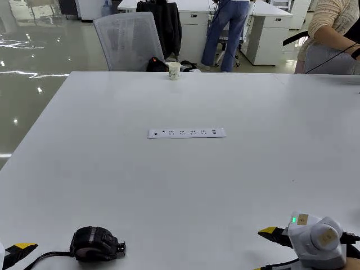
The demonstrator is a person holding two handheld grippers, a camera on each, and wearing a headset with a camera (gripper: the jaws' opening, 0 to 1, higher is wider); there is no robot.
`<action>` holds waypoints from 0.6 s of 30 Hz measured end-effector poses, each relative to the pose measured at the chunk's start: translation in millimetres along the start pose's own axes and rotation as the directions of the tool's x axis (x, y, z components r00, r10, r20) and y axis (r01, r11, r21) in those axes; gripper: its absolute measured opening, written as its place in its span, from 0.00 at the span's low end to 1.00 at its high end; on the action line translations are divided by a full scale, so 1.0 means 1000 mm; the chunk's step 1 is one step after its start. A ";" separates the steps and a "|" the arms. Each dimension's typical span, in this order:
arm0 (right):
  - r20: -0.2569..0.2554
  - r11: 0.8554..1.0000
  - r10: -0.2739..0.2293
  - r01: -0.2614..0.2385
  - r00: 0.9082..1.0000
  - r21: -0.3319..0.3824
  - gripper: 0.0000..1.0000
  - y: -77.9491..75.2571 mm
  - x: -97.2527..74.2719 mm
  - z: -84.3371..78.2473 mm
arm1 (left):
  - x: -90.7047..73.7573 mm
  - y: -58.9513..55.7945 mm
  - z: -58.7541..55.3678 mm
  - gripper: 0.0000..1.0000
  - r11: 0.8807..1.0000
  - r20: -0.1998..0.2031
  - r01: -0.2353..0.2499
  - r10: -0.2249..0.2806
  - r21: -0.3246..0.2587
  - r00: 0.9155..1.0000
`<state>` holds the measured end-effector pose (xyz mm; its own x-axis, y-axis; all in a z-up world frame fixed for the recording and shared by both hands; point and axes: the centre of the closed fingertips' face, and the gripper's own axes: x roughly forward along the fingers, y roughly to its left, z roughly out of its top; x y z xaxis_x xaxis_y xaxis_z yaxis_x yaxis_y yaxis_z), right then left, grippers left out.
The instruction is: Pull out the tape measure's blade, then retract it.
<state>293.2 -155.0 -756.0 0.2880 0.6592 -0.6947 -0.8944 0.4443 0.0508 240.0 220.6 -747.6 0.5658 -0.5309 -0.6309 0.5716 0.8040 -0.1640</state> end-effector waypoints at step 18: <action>0.008 0.997 0.001 -0.002 1.000 0.082 0.99 -0.004 -0.022 -0.014 | -0.011 0.006 0.003 0.99 1.000 0.003 -0.015 0.015 -0.006 1.000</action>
<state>285.8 -180.0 -750.5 0.2895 0.6647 -0.6887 -0.8638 0.4914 0.1112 238.9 230.8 -739.2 0.5756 -0.5199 -0.6312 0.5597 0.8132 -0.1594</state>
